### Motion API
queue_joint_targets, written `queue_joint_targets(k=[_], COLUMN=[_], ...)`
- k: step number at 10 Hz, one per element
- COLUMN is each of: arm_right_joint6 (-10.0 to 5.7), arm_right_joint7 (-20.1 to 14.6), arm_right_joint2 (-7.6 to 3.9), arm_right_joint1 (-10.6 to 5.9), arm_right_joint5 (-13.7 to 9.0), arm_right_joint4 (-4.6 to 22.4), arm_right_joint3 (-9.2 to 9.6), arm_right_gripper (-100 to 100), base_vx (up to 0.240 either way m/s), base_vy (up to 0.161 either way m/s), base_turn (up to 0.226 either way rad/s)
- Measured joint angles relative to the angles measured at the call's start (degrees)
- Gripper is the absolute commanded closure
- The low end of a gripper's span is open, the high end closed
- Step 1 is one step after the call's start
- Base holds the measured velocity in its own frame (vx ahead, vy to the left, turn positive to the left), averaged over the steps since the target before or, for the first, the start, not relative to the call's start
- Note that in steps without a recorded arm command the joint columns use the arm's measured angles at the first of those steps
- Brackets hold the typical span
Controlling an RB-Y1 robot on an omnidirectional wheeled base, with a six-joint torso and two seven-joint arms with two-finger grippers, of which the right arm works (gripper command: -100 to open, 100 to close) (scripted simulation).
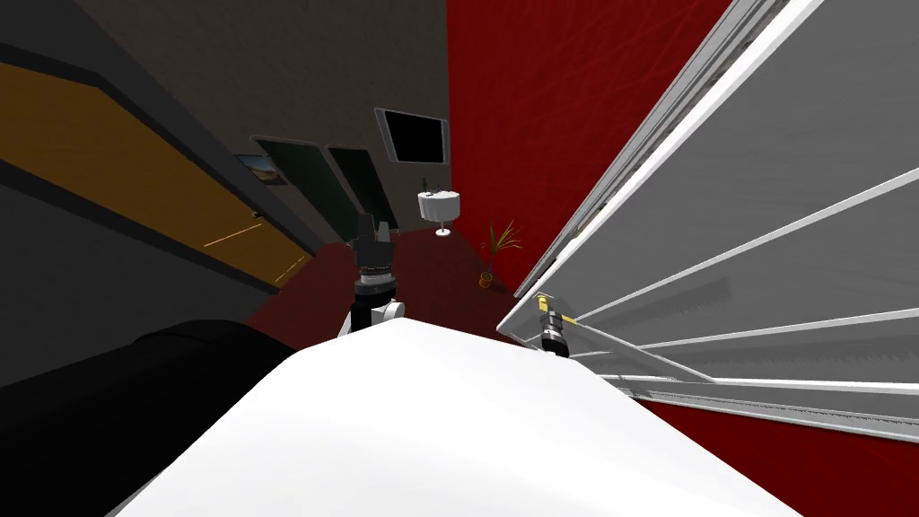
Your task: Pull the door open
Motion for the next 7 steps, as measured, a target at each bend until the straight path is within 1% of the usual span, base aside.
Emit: queue_joint_targets(k=[1, 3, 7], arm_right_joint6=[-0.13, -0.91, -2.20], arm_right_joint7=[-0.4, -1.5, -3.8], arm_right_joint2=[-0.21, -0.75, -1.68], arm_right_joint1=[0.21, 0.20, 1.15], arm_right_joint5=[0.2, 0.8, 2.4], arm_right_joint4=[-0.4, 0.0, -0.3], arm_right_joint3=[0.31, 1.17, 3.31], arm_right_gripper=[100, 100, 100], base_vx=[-0.181, -0.189, -0.204], base_vy=[-0.038, -0.029, -0.047], base_turn=[0.076, 0.085, 0.093])
